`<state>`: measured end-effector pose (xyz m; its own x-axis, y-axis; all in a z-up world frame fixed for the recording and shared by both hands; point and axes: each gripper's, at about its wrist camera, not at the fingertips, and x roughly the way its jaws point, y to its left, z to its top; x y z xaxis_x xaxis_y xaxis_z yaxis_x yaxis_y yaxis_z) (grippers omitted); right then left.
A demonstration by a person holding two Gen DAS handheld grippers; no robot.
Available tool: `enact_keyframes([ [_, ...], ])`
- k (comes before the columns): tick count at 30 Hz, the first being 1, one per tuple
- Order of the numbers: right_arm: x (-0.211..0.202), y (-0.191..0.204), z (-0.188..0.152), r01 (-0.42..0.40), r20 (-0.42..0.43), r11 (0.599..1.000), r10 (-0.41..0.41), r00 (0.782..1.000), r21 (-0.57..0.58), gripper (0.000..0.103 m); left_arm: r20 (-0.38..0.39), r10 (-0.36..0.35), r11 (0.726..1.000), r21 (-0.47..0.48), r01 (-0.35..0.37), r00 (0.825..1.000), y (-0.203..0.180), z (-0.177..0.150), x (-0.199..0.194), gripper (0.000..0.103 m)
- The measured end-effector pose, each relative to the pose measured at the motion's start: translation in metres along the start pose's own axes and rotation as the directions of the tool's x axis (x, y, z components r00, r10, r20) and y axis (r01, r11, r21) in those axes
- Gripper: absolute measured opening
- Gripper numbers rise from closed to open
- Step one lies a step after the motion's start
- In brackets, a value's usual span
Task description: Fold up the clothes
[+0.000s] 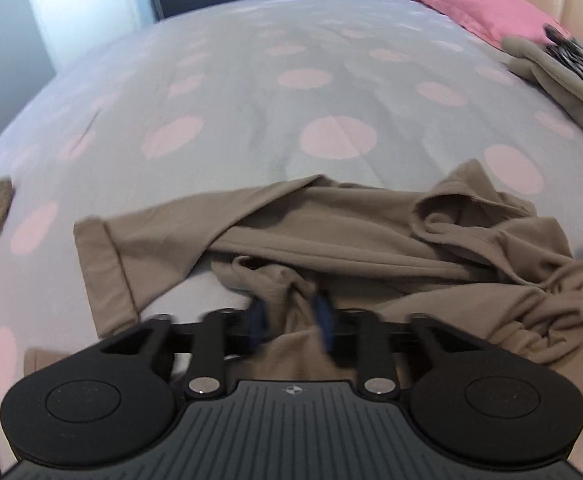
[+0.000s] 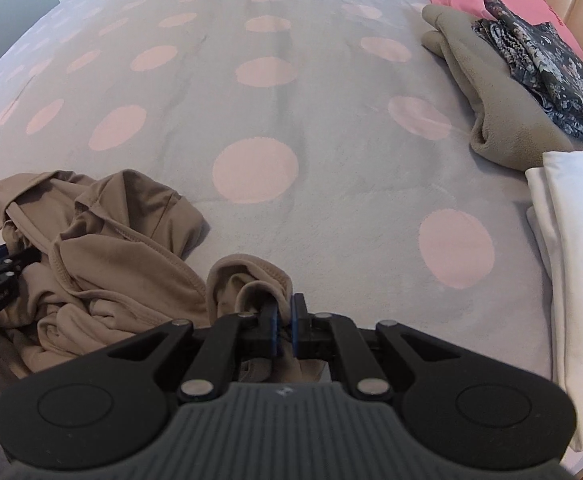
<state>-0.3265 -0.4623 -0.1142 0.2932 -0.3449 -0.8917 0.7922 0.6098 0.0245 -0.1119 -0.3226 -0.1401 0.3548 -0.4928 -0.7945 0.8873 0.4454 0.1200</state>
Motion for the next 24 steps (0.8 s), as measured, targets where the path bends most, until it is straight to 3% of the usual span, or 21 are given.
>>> enact_keyframes([
  [6, -0.001, -0.001, 0.002, 0.039, 0.014, 0.999, -0.038, 0.999, -0.005, 0.007, -0.027, 0.043, 0.999, -0.022, -0.043, 0.999, 0.001, 0.0, -0.011, 0.005],
  [14, -0.04, -0.022, 0.01, 0.136, 0.127, 0.99, -0.138, 0.982, 0.026, 0.007, 0.017, 0.14, 0.987, -0.076, -0.139, 0.99, 0.015, 0.001, -0.06, 0.004],
  [18, -0.066, -0.03, 0.011, 0.183, 0.177, 0.983, -0.184, 0.967, 0.02, 0.007, 0.036, 0.176, 0.98, -0.098, -0.171, 0.984, 0.024, 0.0, -0.092, 0.004],
  [21, -0.09, -0.034, 0.014, 0.218, 0.216, 0.976, -0.211, 0.953, -0.01, 0.007, 0.028, 0.162, 0.981, -0.111, -0.158, 0.986, 0.035, -0.005, -0.117, 0.004],
  [24, -0.12, -0.042, 0.021, 0.274, 0.282, 0.961, -0.257, 0.924, -0.021, 0.007, 0.011, 0.139, 0.986, -0.092, -0.138, 0.99, 0.043, -0.018, -0.138, 0.004],
])
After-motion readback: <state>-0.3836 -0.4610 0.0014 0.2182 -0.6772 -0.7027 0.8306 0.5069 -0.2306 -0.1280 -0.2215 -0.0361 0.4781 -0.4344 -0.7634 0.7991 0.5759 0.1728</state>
